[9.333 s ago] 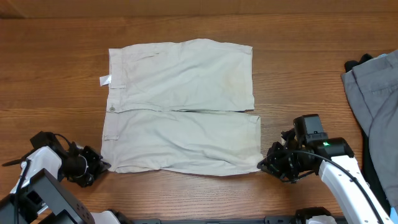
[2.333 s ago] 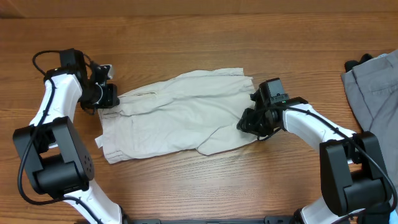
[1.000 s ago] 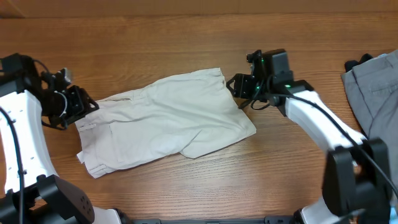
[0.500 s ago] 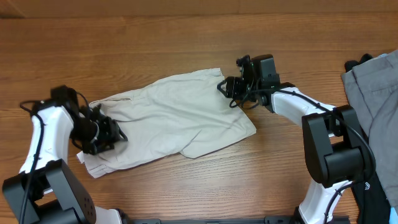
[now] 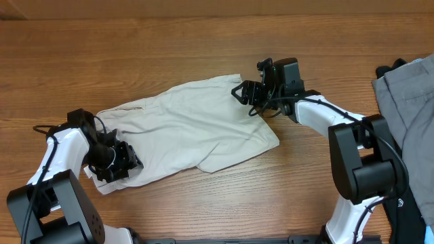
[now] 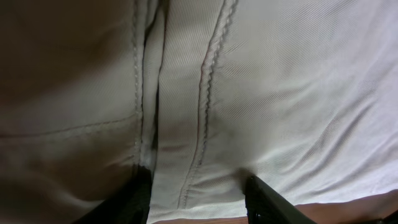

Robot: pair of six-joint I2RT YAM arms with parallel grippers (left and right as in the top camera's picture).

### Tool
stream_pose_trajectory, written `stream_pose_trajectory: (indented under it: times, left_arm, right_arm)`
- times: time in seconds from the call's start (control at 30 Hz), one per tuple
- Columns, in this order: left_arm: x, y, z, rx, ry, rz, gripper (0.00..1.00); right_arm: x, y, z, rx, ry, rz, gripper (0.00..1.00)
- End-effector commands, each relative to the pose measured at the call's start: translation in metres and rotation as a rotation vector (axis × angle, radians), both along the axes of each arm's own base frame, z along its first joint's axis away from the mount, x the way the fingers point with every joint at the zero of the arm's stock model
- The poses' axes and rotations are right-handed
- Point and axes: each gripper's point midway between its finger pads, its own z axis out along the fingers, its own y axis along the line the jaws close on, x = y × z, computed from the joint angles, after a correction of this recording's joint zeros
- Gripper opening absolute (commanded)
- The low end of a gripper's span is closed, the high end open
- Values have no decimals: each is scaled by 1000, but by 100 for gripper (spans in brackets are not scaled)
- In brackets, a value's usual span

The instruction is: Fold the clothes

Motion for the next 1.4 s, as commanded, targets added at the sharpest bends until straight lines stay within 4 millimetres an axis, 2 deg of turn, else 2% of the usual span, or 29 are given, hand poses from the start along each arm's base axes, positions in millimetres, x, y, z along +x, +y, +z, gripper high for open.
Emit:
stream_pose_trajectory:
  times: [0.0, 0.07, 0.17, 0.2, 0.23, 0.33, 0.47, 0.63, 0.67, 0.7, 0.73, 0.77, 0.83, 0.87, 0.97, 1.1, 1.23, 1.3, 1.37]
  left_arm:
    - [-5, 1, -4, 25, 24, -1, 53]
    - [-5, 1, -4, 25, 24, -1, 53]
    - [-5, 1, -4, 25, 25, -1, 53]
    - [-5, 1, -4, 25, 25, -1, 53]
    - [-5, 2, -4, 27, 26, -1, 53]
    - [-7, 4, -5, 42, 32, -5, 53]
    - [-9, 11, -7, 80, 45, -12, 53]
    - [-7, 13, -8, 94, 38, -12, 53]
    - [-7, 14, -8, 95, 37, -12, 53]
    - [-6, 14, -8, 96, 33, -12, 53]
    - [-5, 14, -8, 98, 27, -11, 53]
    - [-4, 15, -8, 99, 25, -11, 53]
    - [-3, 15, -8, 100, 20, -11, 53]
    - [-2, 15, -8, 101, 17, -12, 53]
    - [-1, 15, -8, 98, 13, -11, 52]
    - [8, 12, 2, 72, -14, -18, 51]
    - [25, 3, 29, 5, -90, -20, 50]
    - [33, 3, 45, 1, -134, -25, 50]
    - [41, 7, 60, 29, -184, -30, 50]
  right_arm:
    - [-3, 12, -18, -18, 18, 19, 66]
    - [-4, 17, -22, -13, 19, 28, 51]
    - [-3, 19, -21, -12, 10, 32, 23]
    - [-1, 19, -19, -16, 0, 28, 10]
    - [5, 13, -17, -27, -10, 9, 4]
    - [27, -13, 0, -62, -40, -75, 4]
    - [55, -43, 36, -34, -75, -134, 4]
    - [73, -67, 54, -34, -108, -174, 4]
    - [74, -69, 54, -33, -111, -179, 7]
    - [74, -71, 54, -33, -111, -181, 20]
    - [74, -71, 54, -32, -110, -176, 52]
    - [71, -68, 54, -29, -113, -147, 71]
    - [64, -66, 50, -43, -103, -113, 90]
    - [60, -67, 46, -60, -86, -101, 96]
    - [45, -77, 41, -99, -39, -76, 98]
    - [24, -88, 63, -123, -17, -52, 98]
    - [-4, -92, 101, -139, -15, -42, 100]
    - [-19, -95, 109, -157, 21, -55, 98]
    - [-38, -104, 106, -188, 118, -107, 95]
